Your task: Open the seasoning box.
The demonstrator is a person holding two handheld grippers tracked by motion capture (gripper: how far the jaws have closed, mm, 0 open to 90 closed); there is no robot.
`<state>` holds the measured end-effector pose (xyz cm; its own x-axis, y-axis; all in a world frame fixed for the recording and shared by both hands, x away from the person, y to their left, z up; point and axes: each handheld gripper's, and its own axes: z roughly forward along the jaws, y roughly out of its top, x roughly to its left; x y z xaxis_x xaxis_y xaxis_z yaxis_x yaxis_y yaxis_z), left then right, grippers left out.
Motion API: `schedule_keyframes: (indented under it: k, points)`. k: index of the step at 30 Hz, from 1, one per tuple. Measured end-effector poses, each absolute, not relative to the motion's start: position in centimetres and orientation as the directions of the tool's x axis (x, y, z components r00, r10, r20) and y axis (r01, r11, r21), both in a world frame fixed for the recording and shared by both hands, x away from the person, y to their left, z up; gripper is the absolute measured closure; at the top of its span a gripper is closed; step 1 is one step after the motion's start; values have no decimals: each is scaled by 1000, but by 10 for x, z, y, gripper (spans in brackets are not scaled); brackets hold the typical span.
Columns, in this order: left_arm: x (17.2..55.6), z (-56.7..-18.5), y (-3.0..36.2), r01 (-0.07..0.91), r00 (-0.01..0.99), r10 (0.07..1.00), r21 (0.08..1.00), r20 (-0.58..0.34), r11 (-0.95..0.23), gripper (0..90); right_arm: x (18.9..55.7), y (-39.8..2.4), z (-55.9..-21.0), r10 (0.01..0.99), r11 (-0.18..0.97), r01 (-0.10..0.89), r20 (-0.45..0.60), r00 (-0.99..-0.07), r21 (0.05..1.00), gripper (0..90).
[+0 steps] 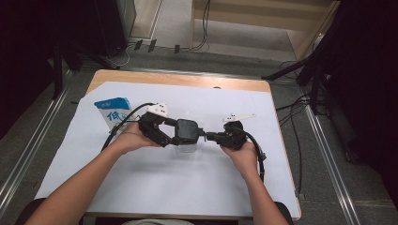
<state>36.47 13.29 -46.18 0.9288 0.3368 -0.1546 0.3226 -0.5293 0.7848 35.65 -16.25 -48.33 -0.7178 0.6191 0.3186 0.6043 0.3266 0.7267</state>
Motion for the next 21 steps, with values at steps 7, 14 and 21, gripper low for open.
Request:
schedule_keyframes:
  k: [7,14,21]
  points:
    - [364,-454,141,325,929,329,796,-167,-511,367,357,-162,-483,621,332,604,314,-718,725,900]
    - [368,-452,142,373,918,323,780,-231,-502,578,357,-163,-483,621,332,605,315,-718,724,900]
    - [368,-448,142,383,915,331,755,-231,-532,764,357,-162,-483,620,335,603,313,-719,724,900]
